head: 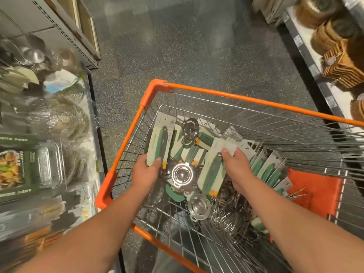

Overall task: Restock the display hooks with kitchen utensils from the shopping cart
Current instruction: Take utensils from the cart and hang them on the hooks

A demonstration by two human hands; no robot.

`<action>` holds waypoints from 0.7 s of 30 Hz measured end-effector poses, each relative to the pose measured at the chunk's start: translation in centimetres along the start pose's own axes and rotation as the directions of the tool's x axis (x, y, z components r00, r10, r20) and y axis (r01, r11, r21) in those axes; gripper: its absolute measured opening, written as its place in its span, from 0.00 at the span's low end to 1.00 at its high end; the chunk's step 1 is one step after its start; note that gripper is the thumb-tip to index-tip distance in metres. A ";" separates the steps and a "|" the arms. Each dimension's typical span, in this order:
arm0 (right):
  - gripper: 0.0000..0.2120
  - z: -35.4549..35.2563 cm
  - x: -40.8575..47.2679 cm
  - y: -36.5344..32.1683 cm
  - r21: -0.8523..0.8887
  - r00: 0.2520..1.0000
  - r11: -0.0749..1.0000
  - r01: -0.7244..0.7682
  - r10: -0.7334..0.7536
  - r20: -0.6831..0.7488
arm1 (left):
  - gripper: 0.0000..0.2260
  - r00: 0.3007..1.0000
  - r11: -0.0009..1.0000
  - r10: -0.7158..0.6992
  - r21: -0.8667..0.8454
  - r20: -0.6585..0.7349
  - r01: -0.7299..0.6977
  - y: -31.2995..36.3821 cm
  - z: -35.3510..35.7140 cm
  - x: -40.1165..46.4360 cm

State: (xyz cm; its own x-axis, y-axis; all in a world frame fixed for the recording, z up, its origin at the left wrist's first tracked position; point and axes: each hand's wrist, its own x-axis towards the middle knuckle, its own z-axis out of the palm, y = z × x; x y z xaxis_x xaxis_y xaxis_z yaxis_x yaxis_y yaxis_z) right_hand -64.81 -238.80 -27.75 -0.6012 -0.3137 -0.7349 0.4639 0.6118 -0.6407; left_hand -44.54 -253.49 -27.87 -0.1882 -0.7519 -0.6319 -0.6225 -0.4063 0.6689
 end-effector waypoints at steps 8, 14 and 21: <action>0.08 2.8 -1.5 -4.5 0.161 0.956 0.968 -0.193 0.149 0.252 | 0.09 0.996 0.998 0.022 -0.060 0.083 -0.017 2.6 0.5 -2.4; 0.12 5.0 -3.2 -6.6 0.215 0.935 0.969 -0.118 0.035 0.353 | 0.22 0.978 0.989 0.024 -0.147 0.209 0.007 4.1 0.7 -4.5; 0.15 5.6 -2.9 -6.2 0.185 0.980 0.980 -0.075 0.038 0.196 | 0.20 0.947 0.985 -0.086 -0.119 0.309 0.128 3.4 1.8 -5.3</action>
State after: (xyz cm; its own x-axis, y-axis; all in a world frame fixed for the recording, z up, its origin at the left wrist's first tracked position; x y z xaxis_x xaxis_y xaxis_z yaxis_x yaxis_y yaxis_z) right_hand -62.31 -245.76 -22.92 -0.4440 -0.4268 -0.7878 0.6198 0.4886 -0.6140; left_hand -47.01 -249.96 -23.00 -0.3593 -0.5170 -0.7770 -0.5465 -0.5583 0.6242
